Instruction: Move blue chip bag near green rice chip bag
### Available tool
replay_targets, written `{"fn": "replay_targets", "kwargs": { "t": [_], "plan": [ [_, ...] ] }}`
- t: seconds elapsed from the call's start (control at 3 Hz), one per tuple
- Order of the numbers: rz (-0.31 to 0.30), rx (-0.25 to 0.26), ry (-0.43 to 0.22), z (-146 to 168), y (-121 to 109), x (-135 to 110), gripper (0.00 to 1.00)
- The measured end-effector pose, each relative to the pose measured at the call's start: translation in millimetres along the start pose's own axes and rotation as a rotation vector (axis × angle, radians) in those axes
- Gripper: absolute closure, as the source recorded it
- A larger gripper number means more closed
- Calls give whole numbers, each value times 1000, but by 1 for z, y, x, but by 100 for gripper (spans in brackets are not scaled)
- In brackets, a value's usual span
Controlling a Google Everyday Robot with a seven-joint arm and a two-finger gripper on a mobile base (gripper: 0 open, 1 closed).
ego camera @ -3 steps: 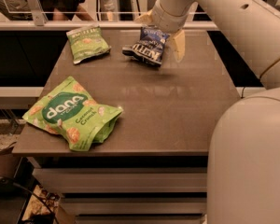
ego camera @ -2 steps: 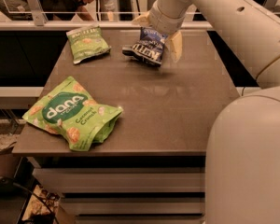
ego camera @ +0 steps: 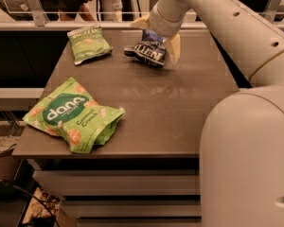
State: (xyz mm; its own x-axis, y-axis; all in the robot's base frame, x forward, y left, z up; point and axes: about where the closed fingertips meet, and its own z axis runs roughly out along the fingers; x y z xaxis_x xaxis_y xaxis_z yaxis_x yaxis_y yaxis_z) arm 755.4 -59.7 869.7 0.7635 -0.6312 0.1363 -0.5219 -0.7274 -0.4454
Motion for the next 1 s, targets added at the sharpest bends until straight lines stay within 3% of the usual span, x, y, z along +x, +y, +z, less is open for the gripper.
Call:
{"fn": "replay_targets", "kwargs": {
  "t": [1.0],
  "plan": [
    [-50, -154, 94, 22, 4, 8, 0]
  ]
}}
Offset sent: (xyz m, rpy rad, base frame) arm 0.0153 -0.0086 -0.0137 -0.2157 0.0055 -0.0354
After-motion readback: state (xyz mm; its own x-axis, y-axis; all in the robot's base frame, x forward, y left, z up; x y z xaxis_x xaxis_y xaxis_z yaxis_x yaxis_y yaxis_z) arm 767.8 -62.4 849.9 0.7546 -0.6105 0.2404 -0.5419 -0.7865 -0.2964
